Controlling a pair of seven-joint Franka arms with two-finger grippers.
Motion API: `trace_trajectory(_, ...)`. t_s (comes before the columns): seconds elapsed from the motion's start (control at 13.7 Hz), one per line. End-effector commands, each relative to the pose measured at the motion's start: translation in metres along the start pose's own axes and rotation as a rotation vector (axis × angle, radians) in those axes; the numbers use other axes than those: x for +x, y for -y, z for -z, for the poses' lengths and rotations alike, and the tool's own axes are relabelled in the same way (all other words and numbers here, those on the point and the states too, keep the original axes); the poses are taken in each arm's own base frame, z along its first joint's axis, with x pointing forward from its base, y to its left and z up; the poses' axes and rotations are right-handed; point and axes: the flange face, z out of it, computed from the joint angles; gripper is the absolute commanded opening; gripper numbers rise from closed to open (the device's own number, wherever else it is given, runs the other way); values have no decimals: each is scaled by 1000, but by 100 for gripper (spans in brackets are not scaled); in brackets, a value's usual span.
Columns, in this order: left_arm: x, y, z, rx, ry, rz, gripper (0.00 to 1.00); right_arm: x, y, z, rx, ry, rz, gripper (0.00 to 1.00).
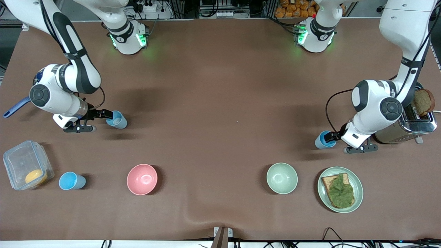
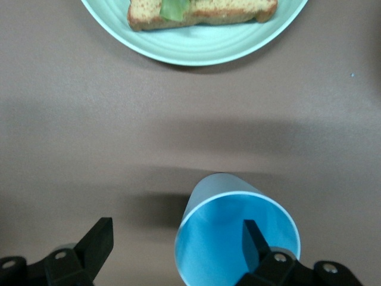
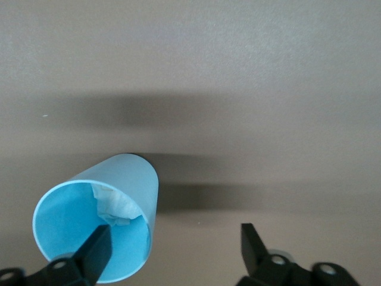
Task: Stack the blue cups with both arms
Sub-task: 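Close the right gripper on its cup while the left gripper closes on its cup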
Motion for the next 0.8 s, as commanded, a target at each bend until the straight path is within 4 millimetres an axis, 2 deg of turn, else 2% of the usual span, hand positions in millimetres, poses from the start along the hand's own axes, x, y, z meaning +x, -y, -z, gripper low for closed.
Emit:
trace_trajectory(0.0, -3, -1, 0, 6, -9, 6, 29, -6, 5, -9, 38, 7, -31, 77)
trace_trajectory(0.07, -5, -1, -3, 4, -3, 9, 7, -7, 5, -11, 39, 12, -33, 68)
trace_trajectory(0.15, -7, -7, -4, -1, 1, 1, 0, -7, 5, -12, 44, 13, -36, 60)
trace_trajectory(0.29, -10, -26, -1, -19, 0, -8, 0, -7, 5, -12, 48, 14, -41, 42)
trace_trajectory(0.44, -9, -29, 4, -22, -8, -8, 0, -7, 5, -13, 48, 15, -41, 22)
trace_trajectory(0.51, -9, -32, 10, -23, -16, -12, 0, -7, 6, -13, 48, 17, -40, 8)
trace_trajectory(0.58, -9, -40, 18, -30, -25, -18, 0, -7, 5, -14, 50, 18, -44, 0)
trace_trajectory(0.73, -9, -51, 38, -36, -46, -17, 0, -6, 6, -12, 59, 19, -52, 0)
